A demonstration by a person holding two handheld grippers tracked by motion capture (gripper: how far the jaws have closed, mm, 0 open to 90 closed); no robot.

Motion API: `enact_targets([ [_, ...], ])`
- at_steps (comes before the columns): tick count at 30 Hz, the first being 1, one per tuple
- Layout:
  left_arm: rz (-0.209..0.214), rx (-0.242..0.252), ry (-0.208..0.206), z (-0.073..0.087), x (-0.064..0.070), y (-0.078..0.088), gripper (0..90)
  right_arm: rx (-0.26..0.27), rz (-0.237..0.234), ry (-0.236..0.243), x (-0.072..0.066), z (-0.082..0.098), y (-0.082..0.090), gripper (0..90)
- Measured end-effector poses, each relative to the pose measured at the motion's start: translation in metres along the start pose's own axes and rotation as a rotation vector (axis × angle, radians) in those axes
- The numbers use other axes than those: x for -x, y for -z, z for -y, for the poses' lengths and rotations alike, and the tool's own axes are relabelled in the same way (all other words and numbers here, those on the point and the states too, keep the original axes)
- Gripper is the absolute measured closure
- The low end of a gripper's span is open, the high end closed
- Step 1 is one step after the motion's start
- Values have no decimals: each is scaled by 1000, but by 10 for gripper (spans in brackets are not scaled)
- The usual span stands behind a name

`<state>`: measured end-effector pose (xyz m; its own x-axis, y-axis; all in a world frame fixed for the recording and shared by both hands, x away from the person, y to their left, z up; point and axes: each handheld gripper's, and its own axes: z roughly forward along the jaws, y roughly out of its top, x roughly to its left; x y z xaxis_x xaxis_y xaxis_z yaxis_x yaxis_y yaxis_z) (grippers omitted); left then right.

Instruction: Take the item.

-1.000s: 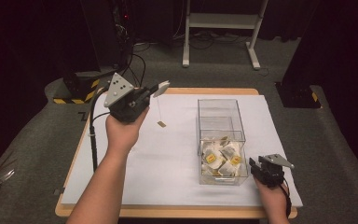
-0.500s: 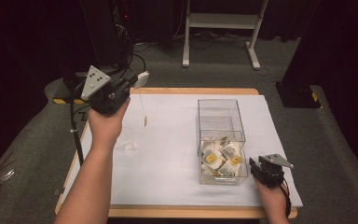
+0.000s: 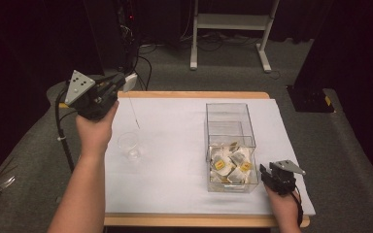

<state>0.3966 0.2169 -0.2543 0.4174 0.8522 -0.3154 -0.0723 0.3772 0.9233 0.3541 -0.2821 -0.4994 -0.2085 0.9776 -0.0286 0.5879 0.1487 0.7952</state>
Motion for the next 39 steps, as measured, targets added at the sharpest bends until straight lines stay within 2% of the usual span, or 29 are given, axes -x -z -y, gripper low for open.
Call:
enact_targets([
  [7,-20,2,2,-2,-11,7,900,-5,2,3,0,0,0,587],
  [21,-32,1,4,11,-14,32,900,-2,1,3,0,0,0,587],
  [26,-42,-31,12,27,-21,38,900,0,2,3,0,0,0,587],
  [39,-89,-138,61,84,-46,48,900,-1,1,5,-1,0,0,586],
])
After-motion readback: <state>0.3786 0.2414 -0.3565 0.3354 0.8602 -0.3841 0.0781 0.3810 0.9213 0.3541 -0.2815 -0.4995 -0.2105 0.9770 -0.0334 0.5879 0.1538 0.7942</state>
